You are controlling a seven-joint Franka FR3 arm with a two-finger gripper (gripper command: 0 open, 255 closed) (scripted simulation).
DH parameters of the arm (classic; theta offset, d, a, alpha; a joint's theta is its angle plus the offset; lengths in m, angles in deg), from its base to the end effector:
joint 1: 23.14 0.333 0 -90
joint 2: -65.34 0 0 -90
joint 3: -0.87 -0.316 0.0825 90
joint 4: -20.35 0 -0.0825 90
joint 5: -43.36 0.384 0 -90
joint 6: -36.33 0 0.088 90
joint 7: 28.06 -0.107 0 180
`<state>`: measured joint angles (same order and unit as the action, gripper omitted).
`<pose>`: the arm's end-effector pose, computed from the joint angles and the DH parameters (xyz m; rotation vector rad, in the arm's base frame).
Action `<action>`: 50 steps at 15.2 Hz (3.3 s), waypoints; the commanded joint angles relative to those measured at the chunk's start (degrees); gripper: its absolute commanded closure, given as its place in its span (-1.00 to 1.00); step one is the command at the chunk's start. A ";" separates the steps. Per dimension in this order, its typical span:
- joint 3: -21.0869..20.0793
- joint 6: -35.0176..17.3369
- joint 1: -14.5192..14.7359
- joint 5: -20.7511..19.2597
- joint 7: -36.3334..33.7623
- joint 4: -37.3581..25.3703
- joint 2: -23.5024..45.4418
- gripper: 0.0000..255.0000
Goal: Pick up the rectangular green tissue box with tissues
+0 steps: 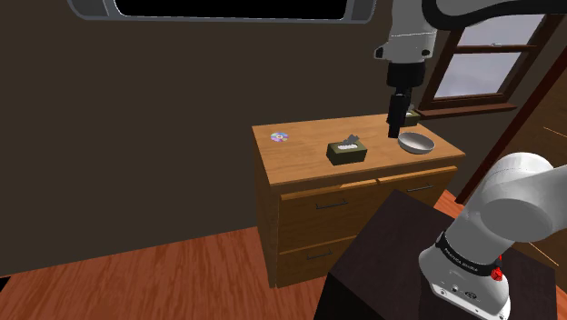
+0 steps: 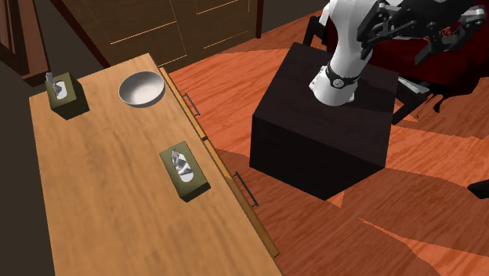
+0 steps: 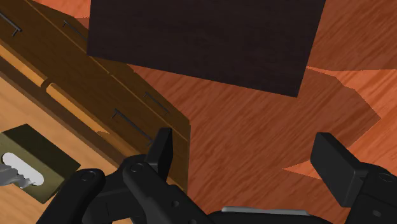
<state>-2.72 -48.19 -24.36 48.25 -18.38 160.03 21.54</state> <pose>0.2962 0.0258 0.5382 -3.0568 -0.2885 0.3011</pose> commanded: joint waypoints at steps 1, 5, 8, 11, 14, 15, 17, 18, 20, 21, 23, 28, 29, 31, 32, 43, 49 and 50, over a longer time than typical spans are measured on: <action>0.00 0.00 0.00 0.00 0.00 0.00 0.00 -1.00; 1.73 -6.65 -0.97 -5.06 4.93 5.03 0.83 -1.00; 3.20 -12.19 -1.96 -8.95 8.26 8.16 2.34 -1.00; 4.75 -18.18 -3.23 -12.93 11.27 10.65 4.70 -1.00; 6.36 -24.56 -4.71 -17.02 13.88 12.42 7.96 -1.00; 6.91 -26.75 -5.23 -18.42 14.64 12.83 9.25 -1.00; 8.00 -31.21 -6.35 -21.26 16.02 13.37 12.11 -1.00; 8.52 -33.45 -6.94 -22.69 16.63 13.49 13.67 -1.00; 9.52 -37.95 -8.18 -25.60 17.68 13.43 17.06 -1.00; 10.00 -40.18 -8.80 -27.08 18.11 13.25 18.87 -1.00; 10.92 -44.57 -10.07 -30.08 18.78 12.57 22.67 -1.00; 12.91 -54.69 -13.16 -37.85 19.32 9.06 32.94 -1.00; 13.27 -56.51 -13.72 -39.43 19.24 8.05 35.07 -1.00; 13.99 -59.92 -14.77 -42.60 18.93 5.77 39.33 -1.00; 14.34 -61.51 -15.25 -44.17 18.72 4.49 41.45 -1.00; 18.65 -74.41 -17.86 -57.80 16.54 -14.48 64.15 -1.00; 20.18 -77.87 -18.02 -60.78 15.42 -22.00 72.08 -1.00; 20.48 -78.32 -17.82 -61.28 14.69 -22.23 72.80 -1.00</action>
<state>17.46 -126.01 -42.38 -12.50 -2.97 138.26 93.43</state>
